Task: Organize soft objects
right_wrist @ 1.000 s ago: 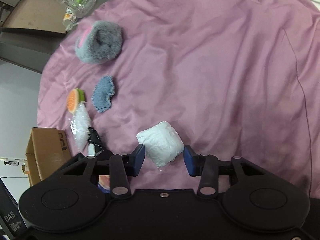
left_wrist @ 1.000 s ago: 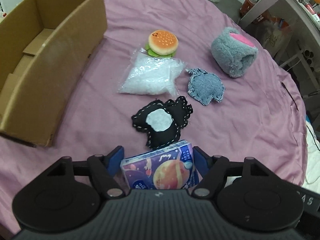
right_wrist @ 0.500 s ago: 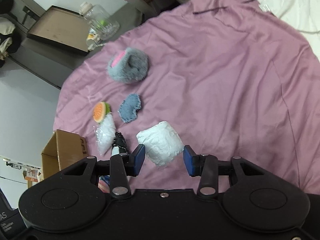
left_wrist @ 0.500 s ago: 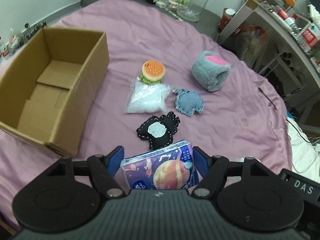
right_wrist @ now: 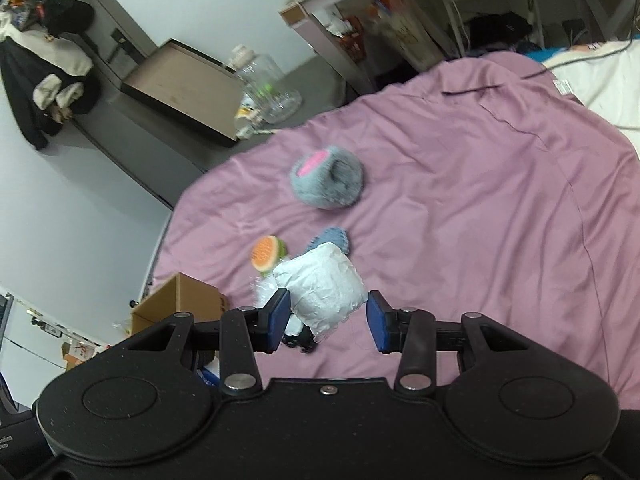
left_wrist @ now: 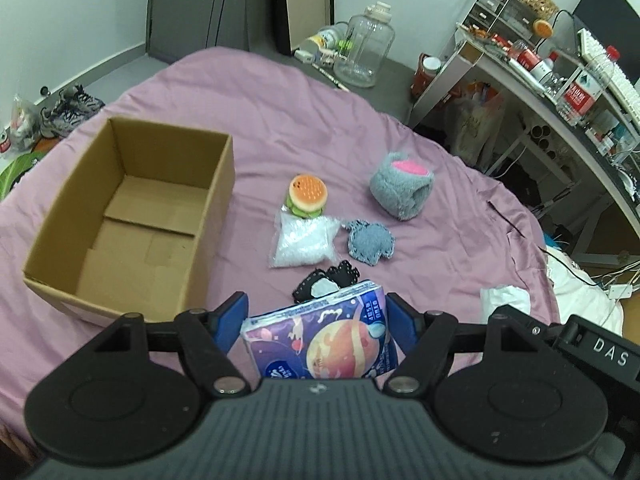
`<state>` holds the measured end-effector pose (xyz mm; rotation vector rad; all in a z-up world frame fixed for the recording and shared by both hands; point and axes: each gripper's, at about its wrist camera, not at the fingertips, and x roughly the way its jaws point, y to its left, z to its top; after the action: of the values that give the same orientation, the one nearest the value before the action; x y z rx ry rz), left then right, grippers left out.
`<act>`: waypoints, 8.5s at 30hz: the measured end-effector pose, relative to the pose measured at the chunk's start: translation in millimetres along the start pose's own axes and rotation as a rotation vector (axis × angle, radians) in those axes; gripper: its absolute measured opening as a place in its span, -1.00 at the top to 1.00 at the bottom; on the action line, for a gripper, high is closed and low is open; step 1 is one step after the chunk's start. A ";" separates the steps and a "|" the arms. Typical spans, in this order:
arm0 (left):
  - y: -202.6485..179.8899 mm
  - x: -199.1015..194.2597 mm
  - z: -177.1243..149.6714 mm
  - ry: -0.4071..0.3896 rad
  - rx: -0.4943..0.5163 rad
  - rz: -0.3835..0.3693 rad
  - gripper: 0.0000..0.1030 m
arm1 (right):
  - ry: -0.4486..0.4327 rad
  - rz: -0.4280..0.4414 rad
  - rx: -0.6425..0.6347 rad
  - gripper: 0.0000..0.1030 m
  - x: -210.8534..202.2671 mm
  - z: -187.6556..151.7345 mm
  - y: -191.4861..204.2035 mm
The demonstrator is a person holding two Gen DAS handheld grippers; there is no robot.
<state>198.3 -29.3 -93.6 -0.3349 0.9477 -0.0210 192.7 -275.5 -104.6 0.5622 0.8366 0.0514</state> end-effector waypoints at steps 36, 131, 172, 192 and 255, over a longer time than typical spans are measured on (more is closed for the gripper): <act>98.2 -20.2 59.4 -0.126 0.047 0.046 -0.42 | -0.043 0.126 -0.323 0.20 26.9 -9.6 106.7; 117.9 0.0 54.5 -0.097 -0.037 0.161 -1.00 | 0.087 0.151 -0.434 -0.91 61.6 -8.2 121.9; 31.6 -37.0 20.1 -0.095 -0.006 0.255 -1.00 | 0.085 0.167 -0.308 -1.00 26.5 24.9 34.8; -15.2 20.1 12.5 -0.078 0.024 0.172 -0.93 | 0.104 0.137 -0.103 -0.97 63.1 50.9 -20.2; -3.9 152.5 -3.0 0.058 -0.198 0.157 0.37 | 0.278 0.054 -0.160 0.39 204.6 47.5 -9.9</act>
<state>285.9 -58.7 -214.9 -0.4432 1.0342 0.2090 363.5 -252.4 -224.9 0.4319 1.0772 0.2487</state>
